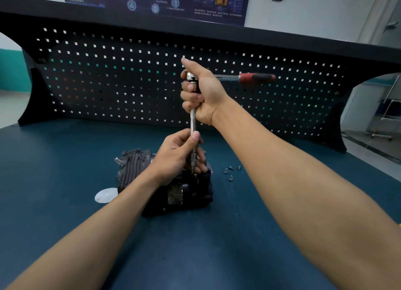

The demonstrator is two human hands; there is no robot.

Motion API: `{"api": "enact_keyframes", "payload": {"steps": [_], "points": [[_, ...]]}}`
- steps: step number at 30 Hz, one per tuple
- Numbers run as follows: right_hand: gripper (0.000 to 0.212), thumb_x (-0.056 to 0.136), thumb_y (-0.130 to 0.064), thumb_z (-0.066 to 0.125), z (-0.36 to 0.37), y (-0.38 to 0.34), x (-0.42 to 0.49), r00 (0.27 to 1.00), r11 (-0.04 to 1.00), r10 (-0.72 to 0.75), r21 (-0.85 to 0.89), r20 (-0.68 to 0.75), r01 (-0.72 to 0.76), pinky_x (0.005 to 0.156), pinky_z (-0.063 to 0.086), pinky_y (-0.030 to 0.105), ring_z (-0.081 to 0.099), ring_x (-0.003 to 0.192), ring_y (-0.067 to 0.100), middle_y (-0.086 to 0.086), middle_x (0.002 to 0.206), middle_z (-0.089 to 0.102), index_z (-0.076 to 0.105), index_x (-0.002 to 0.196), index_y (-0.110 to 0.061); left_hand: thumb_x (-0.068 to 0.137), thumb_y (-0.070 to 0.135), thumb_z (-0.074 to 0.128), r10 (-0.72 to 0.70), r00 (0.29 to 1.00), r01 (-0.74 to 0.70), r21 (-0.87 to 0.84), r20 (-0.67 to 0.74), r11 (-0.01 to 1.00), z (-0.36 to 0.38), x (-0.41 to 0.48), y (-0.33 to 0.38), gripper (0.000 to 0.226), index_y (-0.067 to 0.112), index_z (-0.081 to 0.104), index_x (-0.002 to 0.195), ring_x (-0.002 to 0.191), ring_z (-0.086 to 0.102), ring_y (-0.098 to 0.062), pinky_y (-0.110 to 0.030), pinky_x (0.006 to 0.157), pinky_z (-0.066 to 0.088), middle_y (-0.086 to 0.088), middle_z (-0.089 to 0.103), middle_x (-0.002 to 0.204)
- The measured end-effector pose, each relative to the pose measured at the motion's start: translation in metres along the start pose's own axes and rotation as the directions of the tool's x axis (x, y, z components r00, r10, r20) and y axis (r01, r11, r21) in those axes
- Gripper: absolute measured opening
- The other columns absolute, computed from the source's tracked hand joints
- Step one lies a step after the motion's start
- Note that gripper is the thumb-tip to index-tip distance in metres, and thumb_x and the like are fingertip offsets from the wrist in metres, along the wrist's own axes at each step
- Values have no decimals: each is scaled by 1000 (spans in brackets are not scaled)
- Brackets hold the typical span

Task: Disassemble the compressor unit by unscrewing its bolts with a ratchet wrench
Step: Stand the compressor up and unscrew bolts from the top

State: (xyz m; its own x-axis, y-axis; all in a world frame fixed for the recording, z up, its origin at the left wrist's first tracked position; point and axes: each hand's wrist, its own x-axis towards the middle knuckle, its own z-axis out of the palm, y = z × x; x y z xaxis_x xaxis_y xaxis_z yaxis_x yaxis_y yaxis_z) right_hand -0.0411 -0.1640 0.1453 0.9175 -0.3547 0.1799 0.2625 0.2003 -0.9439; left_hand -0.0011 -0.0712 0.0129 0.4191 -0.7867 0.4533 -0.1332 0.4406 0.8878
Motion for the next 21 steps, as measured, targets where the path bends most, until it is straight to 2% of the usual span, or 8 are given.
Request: {"api": "enact_keyframes", "payload": {"steps": [7,11,21], "points": [[33,97,-39,60,20,-3,0,999,982,-18,-188,-51,8,41,19,20,24,37,5,-7,53,39,49,75,-18,91,51,56,26,1000,-25,-33,6,999,-3,1,-2,30,22,60,90,59,70,-32,-27,47,53,-14,68,73],[33,96,-38,63,19,-2,-2,994,985,-43,-170,-98,26,39,20,20,25,37,5,-6,53,40,50,74,-18,91,52,56,31,999,-31,-8,18,999,-5,1,-4,31,21,60,90,58,69,-31,-28,47,52,-14,68,70],[33,95,-39,64,20,-2,-8,992,981,-71,-187,-105,51,40,20,21,26,37,5,-6,53,40,51,75,-17,92,51,56,43,999,-43,-14,4,999,-4,0,-3,32,19,60,88,56,68,-33,-29,49,52,-15,66,69]]}}
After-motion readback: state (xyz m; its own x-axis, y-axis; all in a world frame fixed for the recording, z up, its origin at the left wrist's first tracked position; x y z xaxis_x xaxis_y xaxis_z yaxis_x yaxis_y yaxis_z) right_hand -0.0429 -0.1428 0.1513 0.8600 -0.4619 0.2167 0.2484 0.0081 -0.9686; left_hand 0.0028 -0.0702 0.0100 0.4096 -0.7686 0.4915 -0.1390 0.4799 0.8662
